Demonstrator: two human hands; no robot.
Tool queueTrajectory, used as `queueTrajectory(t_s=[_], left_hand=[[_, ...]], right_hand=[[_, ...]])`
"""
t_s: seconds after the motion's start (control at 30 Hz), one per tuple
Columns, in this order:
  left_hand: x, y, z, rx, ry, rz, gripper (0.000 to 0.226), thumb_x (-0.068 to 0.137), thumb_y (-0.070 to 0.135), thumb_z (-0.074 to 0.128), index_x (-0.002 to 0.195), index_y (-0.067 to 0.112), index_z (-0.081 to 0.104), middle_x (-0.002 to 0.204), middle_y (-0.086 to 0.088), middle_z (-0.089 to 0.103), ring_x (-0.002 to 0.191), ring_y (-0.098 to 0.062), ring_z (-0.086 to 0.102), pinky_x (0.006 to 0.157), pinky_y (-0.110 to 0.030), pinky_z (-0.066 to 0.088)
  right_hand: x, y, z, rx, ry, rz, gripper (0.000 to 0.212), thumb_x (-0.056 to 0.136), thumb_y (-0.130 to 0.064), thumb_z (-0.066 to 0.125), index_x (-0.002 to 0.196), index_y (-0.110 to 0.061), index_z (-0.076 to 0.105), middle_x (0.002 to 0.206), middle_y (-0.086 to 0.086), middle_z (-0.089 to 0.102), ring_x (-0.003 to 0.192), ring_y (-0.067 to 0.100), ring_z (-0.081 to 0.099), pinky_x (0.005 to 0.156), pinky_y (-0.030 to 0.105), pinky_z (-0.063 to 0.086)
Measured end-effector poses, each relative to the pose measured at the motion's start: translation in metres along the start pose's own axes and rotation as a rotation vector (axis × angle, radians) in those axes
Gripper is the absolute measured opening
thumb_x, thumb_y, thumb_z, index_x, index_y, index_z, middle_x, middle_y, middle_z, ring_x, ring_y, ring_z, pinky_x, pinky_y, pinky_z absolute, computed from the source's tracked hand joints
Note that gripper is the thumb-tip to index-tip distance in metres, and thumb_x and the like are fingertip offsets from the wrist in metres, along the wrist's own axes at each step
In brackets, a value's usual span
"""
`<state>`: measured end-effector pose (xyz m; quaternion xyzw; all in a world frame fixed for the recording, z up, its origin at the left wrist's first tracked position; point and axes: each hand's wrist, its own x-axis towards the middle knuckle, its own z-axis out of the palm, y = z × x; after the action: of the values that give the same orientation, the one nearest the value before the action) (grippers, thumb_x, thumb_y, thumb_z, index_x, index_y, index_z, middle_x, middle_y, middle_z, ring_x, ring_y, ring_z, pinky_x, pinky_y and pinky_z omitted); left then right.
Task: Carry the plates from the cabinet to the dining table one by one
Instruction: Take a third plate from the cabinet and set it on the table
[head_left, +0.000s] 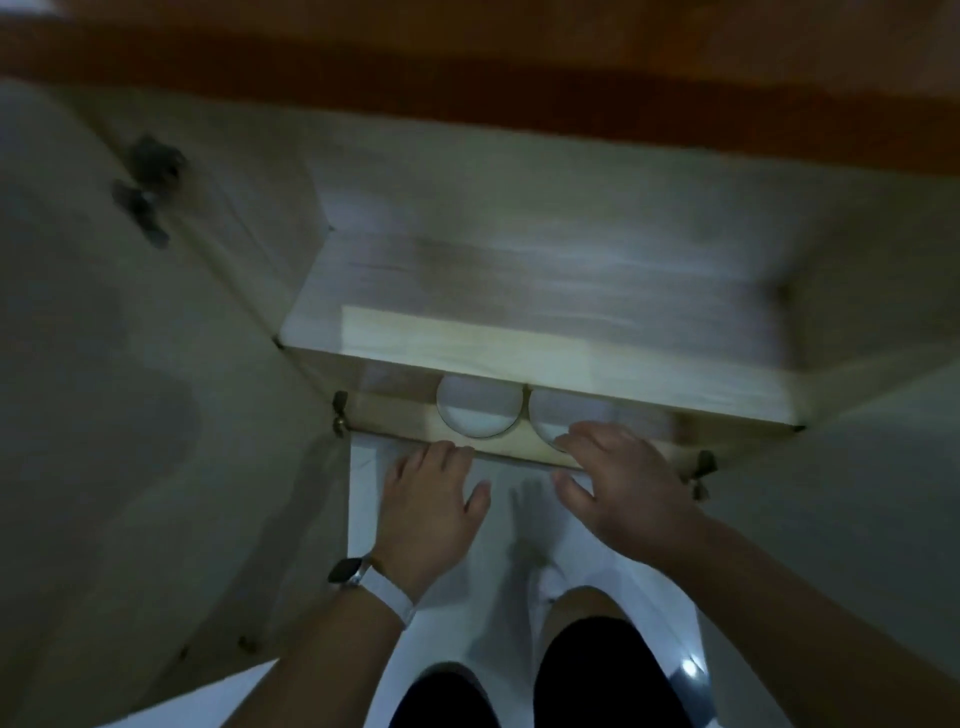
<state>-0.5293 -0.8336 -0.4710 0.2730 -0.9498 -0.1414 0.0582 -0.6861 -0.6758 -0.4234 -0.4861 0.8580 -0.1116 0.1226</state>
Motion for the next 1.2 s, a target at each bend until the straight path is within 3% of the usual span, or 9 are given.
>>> queueTrajectory(t_s=[0.13, 0.37, 0.57, 0.7, 0.83, 0.9, 0.97, 1.07, 1.2], left_hand=[[0.034, -0.035, 0.090, 0.002, 0.027, 0.000, 0.048, 0.085, 0.046, 0.043, 0.117, 0.017, 0.064, 0.115, -0.007, 0.065, 0.103, -0.029, 0.060, 0.086, -0.042, 0.045], [0.079, -0.095, 0.219, 0.050, 0.048, 0.001, 0.050, 0.082, 0.044, 0.048, 0.122, 0.018, 0.062, 0.124, -0.010, 0.062, 0.114, -0.031, 0.056, 0.093, -0.045, 0.042], [0.108, -0.134, 0.290, 0.079, 0.092, -0.038, 0.044, 0.084, 0.039, 0.055, 0.120, 0.014, 0.064, 0.120, -0.011, 0.065, 0.108, -0.032, 0.058, 0.091, -0.044, 0.044], [0.133, -0.165, 0.321, 0.100, 0.113, -0.125, 0.040, 0.086, 0.039, 0.054, 0.113, 0.011, 0.066, 0.105, -0.011, 0.068, 0.096, -0.034, 0.059, 0.079, -0.041, 0.045], [0.159, -0.181, 0.347, -0.162, 0.070, -0.360, 0.048, 0.090, 0.045, 0.052, 0.122, 0.010, 0.056, 0.103, -0.013, 0.067, 0.100, -0.034, 0.058, 0.078, -0.039, 0.049], [0.171, -0.182, 0.360, -0.343, 0.031, -0.490, 0.049, 0.091, 0.047, 0.051, 0.126, 0.013, 0.051, 0.107, -0.009, 0.067, 0.102, -0.030, 0.059, 0.078, -0.035, 0.047], [0.182, -0.182, 0.370, -0.498, 0.021, -0.519, 0.041, 0.092, 0.043, 0.053, 0.123, 0.017, 0.050, 0.099, -0.002, 0.067, 0.092, -0.023, 0.059, 0.070, -0.029, 0.043], [0.200, -0.186, 0.379, -0.700, 0.086, -0.561, 0.030, 0.091, 0.037, 0.058, 0.114, 0.017, 0.054, 0.087, 0.010, 0.061, 0.083, -0.013, 0.056, 0.059, -0.018, 0.037], [0.223, -0.193, 0.385, -0.747, 0.105, -0.547, 0.038, 0.087, 0.031, 0.062, 0.118, 0.010, 0.057, 0.098, 0.001, 0.064, 0.091, -0.018, 0.061, 0.069, -0.024, 0.042]], right_hand=[[0.050, 0.044, 0.088, -0.008, 0.022, -0.061, 0.051, 0.085, -0.046, 0.044, 0.117, -0.015, 0.067, 0.117, 0.008, 0.066, 0.106, 0.031, 0.061, 0.085, 0.042, 0.052], [0.119, 0.097, 0.203, -0.059, 0.017, -0.052, 0.059, 0.084, -0.053, 0.038, 0.121, -0.016, 0.064, 0.123, 0.005, 0.062, 0.112, 0.030, 0.056, 0.090, 0.042, 0.048], [0.155, 0.126, 0.277, 0.000, -0.018, 0.041, 0.061, 0.084, -0.054, 0.037, 0.128, -0.017, 0.058, 0.131, 0.006, 0.057, 0.118, 0.029, 0.051, 0.093, 0.040, 0.043], [0.179, 0.142, 0.319, 0.154, -0.041, 0.168, 0.049, 0.088, -0.047, 0.044, 0.121, -0.014, 0.059, 0.117, 0.012, 0.060, 0.106, 0.029, 0.055, 0.089, 0.038, 0.045], [0.205, 0.152, 0.354, 0.241, -0.059, 0.288, 0.049, 0.082, -0.051, 0.040, 0.110, -0.014, 0.057, 0.107, 0.010, 0.062, 0.100, 0.030, 0.060, 0.087, 0.037, 0.047], [0.217, 0.155, 0.373, 0.188, -0.111, 0.262, 0.032, 0.083, -0.037, 0.051, 0.104, -0.013, 0.056, 0.096, 0.014, 0.063, 0.088, 0.032, 0.063, 0.078, 0.037, 0.050], [0.228, 0.161, 0.395, 0.331, -0.134, 0.341, 0.027, 0.081, -0.035, 0.055, 0.095, -0.013, 0.051, 0.074, 0.009, 0.060, 0.069, 0.028, 0.060, 0.065, 0.032, 0.049], [0.243, 0.163, 0.413, 0.684, -0.095, 0.525, 0.044, 0.071, -0.052, 0.049, 0.082, -0.010, 0.057, 0.068, 0.005, 0.059, 0.064, 0.023, 0.055, 0.063, 0.035, 0.045], [0.260, 0.143, 0.409, 1.095, -0.026, 0.668, 0.016, 0.088, -0.014, 0.054, 0.089, 0.003, 0.055, 0.071, 0.017, 0.050, 0.047, 0.016, 0.046, 0.040, 0.022, 0.039]])
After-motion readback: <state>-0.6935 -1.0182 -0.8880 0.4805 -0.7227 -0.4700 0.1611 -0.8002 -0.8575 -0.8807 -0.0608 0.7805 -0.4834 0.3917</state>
